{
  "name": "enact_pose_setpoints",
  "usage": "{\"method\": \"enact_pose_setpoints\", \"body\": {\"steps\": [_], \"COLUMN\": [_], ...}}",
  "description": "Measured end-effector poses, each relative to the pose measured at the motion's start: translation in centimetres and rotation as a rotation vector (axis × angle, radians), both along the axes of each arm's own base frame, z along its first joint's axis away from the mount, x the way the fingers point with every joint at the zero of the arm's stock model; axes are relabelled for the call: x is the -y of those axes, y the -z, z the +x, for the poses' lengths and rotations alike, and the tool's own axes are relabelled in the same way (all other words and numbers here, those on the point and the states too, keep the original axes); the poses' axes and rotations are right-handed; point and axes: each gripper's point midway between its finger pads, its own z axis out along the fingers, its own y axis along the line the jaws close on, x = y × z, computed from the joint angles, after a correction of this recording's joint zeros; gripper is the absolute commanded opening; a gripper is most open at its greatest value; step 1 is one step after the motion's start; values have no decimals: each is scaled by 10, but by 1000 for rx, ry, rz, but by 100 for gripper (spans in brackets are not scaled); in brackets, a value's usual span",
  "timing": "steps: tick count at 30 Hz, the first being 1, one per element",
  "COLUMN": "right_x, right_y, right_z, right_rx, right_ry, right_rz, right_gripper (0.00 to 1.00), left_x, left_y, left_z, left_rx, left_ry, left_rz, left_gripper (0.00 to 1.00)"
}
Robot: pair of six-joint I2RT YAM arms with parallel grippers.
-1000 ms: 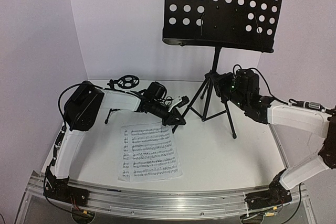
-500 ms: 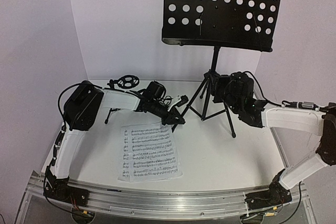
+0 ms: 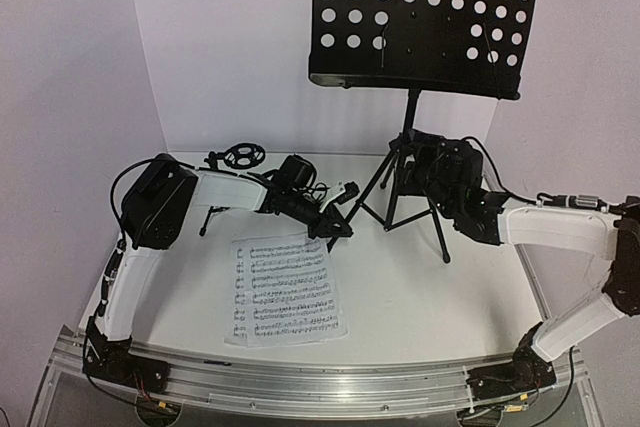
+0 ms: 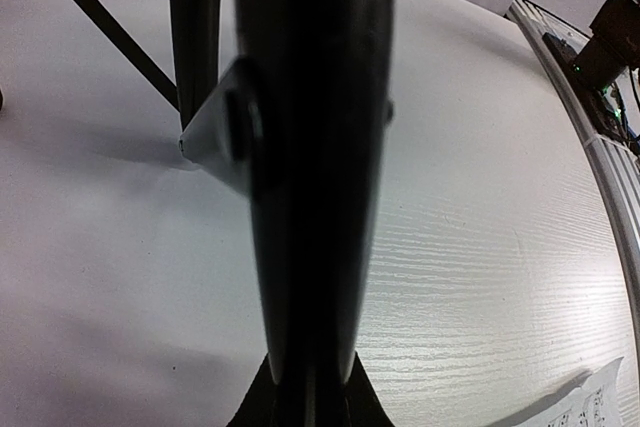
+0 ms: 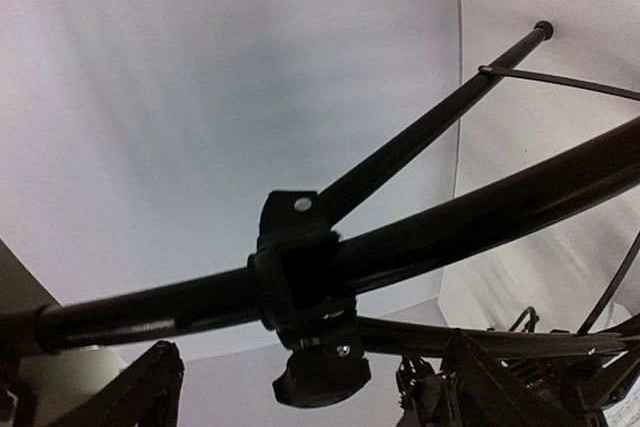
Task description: Set up the instrument practice props
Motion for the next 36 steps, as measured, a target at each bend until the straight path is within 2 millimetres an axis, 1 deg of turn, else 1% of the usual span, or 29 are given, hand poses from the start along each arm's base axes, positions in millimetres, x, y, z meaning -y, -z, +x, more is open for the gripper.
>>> {"method": "enact_pose_setpoints", "body": {"steps": [2, 5, 8, 10, 11, 13, 14, 17, 19, 21, 22, 24, 26, 28, 29, 30, 32, 35, 36], "right_x": [-2, -3, -4, -6, -6, -7, -7, -8, -11, -12, -12, -11, -10, -9, -9, -9, -9, -7, -7], "right_y": [-6, -20, -42, -54, -56, -52, -45, -15, 0, 9, 9, 3, -4, -6, -5, -5, -2, -1, -3], "right_z": [-4, -18, -35, -48, -54, -66, -73, -94, -107, -115, -115, -106, -92, -78, -72, -67, -60, -50, -46], "right_rx": [14, 44, 81, 114, 123, 149, 164, 226, 323, 460, 522, 652, 723, 752, 754, -731, -673, -606, -587], "right_ry": [-33, -114, -215, -302, -351, -450, -502, -674, -798, -899, -917, -895, -827, -782, -774, 744, 688, 632, 607], "right_rz": [-42, -167, -365, -554, -652, -869, -993, -1365, -1635, -1930, -2059, -2362, -2605, -2836, -2923, 2910, 2816, 2722, 2706], "right_gripper": [89, 87, 79, 75, 75, 75, 75, 77, 79, 80, 81, 83, 80, 75, 72, 70, 64, 54, 53], "left_x": [0, 0, 0, 0, 0, 0, 0, 0, 0, 0, 0, 0, 0, 0, 0, 0, -1, -1, -1], "left_y": [0, 0, 0, 0, 0, -1, -1, -1, 0, -1, 0, -1, -1, -1, -1, 0, 0, 0, 0], "left_z": [0, 0, 0, 0, 0, 0, 0, 0, 0, 0, 0, 0, 0, 0, 0, 0, 1, 2, 2], "left_rx": [0, 0, 0, 1, 0, -1, 0, 0, 0, 0, 0, 1, 0, 0, -1, -2, -3, -5, -6], "left_ry": [0, 1, 3, 4, 6, 9, 10, 11, 11, 11, 11, 11, 11, 12, 13, 13, 15, 17, 17], "left_rz": [0, 0, 2, 3, 4, 5, 5, 6, 6, 6, 6, 6, 6, 5, 6, 6, 4, 1, 1], "left_gripper": [0, 0, 0, 0, 0, 0, 0, 0, 0, 0, 0, 0, 0, 0, 0, 0, 0, 0, 0]}}
